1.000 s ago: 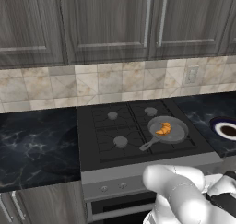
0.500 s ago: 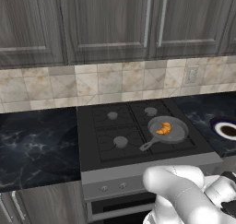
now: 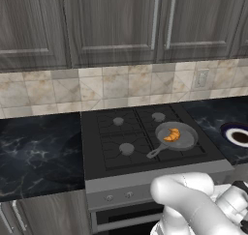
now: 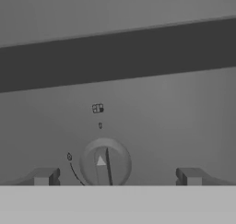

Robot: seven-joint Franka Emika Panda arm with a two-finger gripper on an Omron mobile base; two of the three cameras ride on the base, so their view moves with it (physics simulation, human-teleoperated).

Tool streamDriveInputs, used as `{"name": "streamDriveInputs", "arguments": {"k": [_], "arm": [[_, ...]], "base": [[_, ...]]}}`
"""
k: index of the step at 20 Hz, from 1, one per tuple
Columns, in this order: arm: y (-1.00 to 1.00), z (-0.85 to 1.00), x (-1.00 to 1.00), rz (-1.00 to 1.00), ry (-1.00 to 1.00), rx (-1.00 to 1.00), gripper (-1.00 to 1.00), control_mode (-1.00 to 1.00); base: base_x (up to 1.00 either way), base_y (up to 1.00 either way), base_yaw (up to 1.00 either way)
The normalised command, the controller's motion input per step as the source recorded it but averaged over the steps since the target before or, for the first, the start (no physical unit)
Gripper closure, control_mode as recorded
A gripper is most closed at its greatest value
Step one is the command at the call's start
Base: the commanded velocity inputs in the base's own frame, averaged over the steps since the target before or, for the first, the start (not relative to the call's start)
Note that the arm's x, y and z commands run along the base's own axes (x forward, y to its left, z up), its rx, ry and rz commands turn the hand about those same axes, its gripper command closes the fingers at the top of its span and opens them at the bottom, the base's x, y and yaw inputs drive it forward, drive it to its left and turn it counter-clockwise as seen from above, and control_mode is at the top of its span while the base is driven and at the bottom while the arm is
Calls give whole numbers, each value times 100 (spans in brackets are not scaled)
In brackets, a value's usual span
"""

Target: Pick the croissant and place it on the pan. Then turn on the stove to warm the croissant.

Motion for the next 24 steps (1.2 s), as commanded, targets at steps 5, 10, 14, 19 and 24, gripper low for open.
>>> {"name": "streamDriveInputs", "arguments": {"k": [5,10,14,19,24], "arm": [[0,-5,18,0,0,0,-100,-100],[0,0,11,0,0,0,-100,-100],[8,0,0,0,0,0,-100,-100],[14,2,0,0,0,0,-100,-100],[0,16,0,0,0,0,-100,-100]], "base": [[0,0,0],[0,0,0],[0,0,0],[0,0,0],[0,0,0]]}}
